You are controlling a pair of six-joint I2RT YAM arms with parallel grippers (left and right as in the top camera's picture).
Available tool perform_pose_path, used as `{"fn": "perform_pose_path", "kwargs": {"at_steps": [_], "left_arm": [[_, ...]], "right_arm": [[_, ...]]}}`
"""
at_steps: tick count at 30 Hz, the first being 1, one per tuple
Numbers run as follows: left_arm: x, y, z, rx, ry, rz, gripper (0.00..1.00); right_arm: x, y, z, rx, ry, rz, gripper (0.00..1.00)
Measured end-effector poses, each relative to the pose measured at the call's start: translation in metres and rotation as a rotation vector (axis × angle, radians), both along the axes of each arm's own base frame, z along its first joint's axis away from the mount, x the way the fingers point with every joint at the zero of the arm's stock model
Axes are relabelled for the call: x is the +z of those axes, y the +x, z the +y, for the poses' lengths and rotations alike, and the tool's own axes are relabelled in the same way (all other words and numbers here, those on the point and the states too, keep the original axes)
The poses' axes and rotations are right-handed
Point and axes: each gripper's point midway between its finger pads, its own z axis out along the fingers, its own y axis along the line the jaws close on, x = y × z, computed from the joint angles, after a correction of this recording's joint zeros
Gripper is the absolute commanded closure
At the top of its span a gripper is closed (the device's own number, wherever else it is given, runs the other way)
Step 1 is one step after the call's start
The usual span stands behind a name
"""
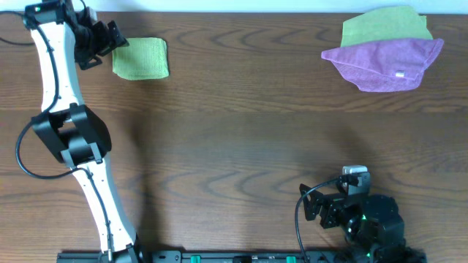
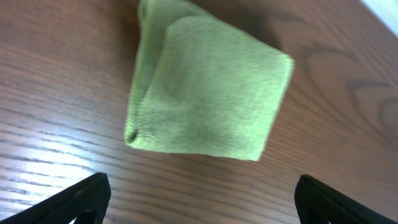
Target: Fold the cloth
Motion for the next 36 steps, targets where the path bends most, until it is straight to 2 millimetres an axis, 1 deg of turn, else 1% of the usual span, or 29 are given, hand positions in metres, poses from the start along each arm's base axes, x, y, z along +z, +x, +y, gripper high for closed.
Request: {"fn": "perform_pose_path", "kwargs": {"at_steps": [3, 6, 11, 15, 17, 19, 24, 33, 36], "left_arm": [[0.013, 0.002, -0.016, -0.034, 0.01, -0.021, 0.04], [0.021, 0.006, -0.04, -0.081, 0.024, -0.039, 0.04], [0.023, 0.008, -0.086, -0.166, 0.054, -0.044, 0.04], [0.022, 0.007, -0.109, -0.22, 0.092, -0.046, 0.04], [0.023, 0.008, -0.113, -0.245, 0.111, -0.058, 0.04], [0.023, 0.008, -0.113, -0.26, 0.12, -0.063, 0.04], [0.02, -0.002, -0.11, -0.276, 0.119, -0.025, 0.05], [0.019, -0.008, -0.112, -0.325, 0.131, -0.014, 0.04], [0.022, -0.008, -0.113, -0.351, 0.141, -0.027, 0.04]], "right_arm": [[0.0, 0.0, 0.0, 0.0, 0.0, -0.001, 0.01], [0.0, 0.0, 0.0, 0.0, 0.0, 0.0, 0.01], [0.0, 0.0, 0.0, 0.0, 0.0, 0.0, 0.01], [0.0, 0.0, 0.0, 0.0, 0.0, 0.0, 0.01], [0.0, 0.0, 0.0, 0.0, 0.0, 0.0, 0.01], [0.0, 0.0, 0.0, 0.0, 0.0, 0.0, 0.01], [0.0, 0.0, 0.0, 0.0, 0.0, 0.0, 0.01], [0.0, 0.0, 0.0, 0.0, 0.0, -0.001, 0.01], [0.0, 0.0, 0.0, 0.0, 0.0, 0.0, 0.01]]}}
